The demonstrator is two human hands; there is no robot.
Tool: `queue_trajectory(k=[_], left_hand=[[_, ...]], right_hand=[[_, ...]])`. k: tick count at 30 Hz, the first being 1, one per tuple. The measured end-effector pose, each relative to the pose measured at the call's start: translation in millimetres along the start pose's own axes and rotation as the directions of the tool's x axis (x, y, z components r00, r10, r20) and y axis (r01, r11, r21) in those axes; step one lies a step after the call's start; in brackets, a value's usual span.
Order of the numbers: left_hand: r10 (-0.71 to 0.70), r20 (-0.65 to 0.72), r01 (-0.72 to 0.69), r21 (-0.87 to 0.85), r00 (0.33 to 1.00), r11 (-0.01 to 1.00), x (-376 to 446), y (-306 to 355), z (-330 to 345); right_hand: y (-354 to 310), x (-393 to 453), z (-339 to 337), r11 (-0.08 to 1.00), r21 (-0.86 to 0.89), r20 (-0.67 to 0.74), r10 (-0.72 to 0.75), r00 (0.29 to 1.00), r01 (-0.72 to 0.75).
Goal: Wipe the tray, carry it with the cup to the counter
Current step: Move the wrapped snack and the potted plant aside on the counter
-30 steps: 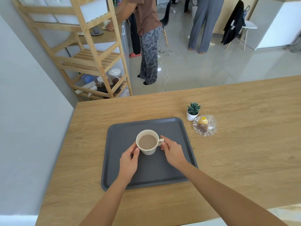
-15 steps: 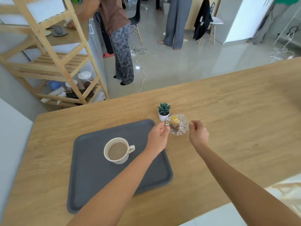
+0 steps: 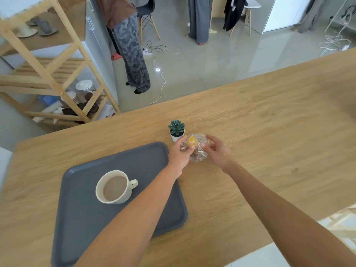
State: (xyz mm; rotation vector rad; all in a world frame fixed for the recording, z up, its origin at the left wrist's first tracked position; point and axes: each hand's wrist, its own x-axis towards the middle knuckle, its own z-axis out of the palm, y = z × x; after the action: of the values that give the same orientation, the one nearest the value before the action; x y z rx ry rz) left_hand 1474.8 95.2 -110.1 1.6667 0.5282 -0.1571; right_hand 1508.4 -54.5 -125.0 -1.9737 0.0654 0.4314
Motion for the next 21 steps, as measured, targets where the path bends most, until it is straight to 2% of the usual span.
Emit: queue_trajectory(k=[8,14,17,21], left_hand=[[-0.053,0.015,0.055,-0.104,0.998,0.993,2.4,-4.2,0.7],[-0.135,0.098,0.154,-0.227,0.986,0.962,-7.5,1.3,3.3],[-0.137,0.117,0.163,-0.247,0.984,0.955,-19.3,8.8,0.6],[-0.109,0.123,0.139,-0.269,0.986,0.953,-42.0,34.3,-21.2]], right_hand=[[2.1,-2.9,-6.7,0.996,0.091,0.038,0.014,0.999,-0.018],[0.8,-13.2,-13.7,0.979,0.193,0.055,0.051,0.997,-0.060],[-0.2,-23.4,-22.1,0.982,0.178,0.070,0.045,0.997,-0.057],[-35.3,-40.5,-26.7,0.992,0.123,0.053,-0.015,0.998,0.009]])
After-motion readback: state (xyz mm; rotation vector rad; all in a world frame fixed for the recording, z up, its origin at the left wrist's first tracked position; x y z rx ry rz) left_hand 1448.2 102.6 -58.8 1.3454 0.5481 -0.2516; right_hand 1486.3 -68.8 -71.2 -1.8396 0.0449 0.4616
